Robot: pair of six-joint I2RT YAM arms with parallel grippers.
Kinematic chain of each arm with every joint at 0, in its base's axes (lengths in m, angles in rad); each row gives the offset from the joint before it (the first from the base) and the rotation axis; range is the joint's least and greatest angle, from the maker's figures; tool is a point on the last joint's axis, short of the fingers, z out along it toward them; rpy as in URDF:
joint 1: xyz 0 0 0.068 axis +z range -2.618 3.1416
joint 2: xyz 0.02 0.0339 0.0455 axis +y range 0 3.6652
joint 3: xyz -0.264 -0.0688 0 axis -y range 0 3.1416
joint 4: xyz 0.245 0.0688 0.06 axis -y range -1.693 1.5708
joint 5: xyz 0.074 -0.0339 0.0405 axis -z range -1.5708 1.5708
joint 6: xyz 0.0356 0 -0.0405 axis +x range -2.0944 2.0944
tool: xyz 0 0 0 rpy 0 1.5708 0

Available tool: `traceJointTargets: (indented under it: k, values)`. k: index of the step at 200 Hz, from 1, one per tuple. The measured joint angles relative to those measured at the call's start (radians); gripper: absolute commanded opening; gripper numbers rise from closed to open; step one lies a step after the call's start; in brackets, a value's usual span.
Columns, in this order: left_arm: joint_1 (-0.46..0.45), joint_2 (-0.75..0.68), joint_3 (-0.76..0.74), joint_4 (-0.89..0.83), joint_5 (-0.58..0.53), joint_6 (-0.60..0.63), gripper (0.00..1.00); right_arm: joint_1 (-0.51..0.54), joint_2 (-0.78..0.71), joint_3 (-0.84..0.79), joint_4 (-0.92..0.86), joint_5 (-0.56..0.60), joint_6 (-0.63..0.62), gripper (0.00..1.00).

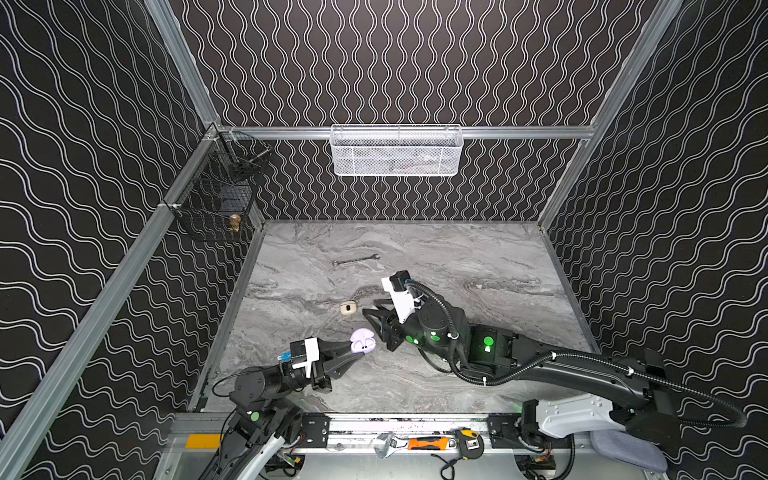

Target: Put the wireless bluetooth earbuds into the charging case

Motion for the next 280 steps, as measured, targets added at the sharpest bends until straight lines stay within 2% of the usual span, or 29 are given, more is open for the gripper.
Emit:
traceJointTargets:
  k: [54,91,122,142,162,180,201,220,236,280]
  values:
    - [0.0,-0.014,0.0,0.006,0.005,0.001,0.0,0.0,-0.034,-0.046,0.06,-0.162,-0.034,0.35]
    - [-0.001,0.0,-0.002,0.027,0.022,0.001,0.0,0.017,-0.12,-0.142,0.158,-0.206,-0.061,0.32]
    - [0.0,0.017,-0.011,0.008,0.0,0.0,0.0,0.031,-0.171,-0.212,0.246,-0.303,-0.075,0.3]
    - [0.0,0.017,-0.011,0.001,-0.015,0.0,0.0,0.031,-0.198,-0.232,0.257,-0.301,-0.078,0.3]
    - [0.0,0.021,-0.011,-0.013,-0.039,0.001,0.0,0.032,-0.232,-0.231,0.241,-0.192,-0.071,0.33]
    - [0.0,0.066,-0.003,-0.037,-0.068,0.003,0.0,0.026,-0.271,-0.237,0.191,-0.011,-0.023,0.38]
    - [0.0,0.181,0.006,-0.035,-0.104,0.002,0.0,0.003,-0.305,-0.25,0.107,0.195,0.037,0.43]
    - [-0.001,0.362,0.027,-0.015,-0.131,-0.012,0.0,-0.026,-0.332,-0.262,0.008,0.349,0.105,0.6]
    - [-0.006,0.533,0.037,0.035,-0.162,-0.045,0.0,-0.053,-0.376,-0.291,-0.061,0.45,0.156,0.7]
    - [-0.08,1.015,0.095,0.205,-0.274,-0.135,0.0,-0.143,-0.513,-0.383,-0.147,0.585,0.249,0.99]
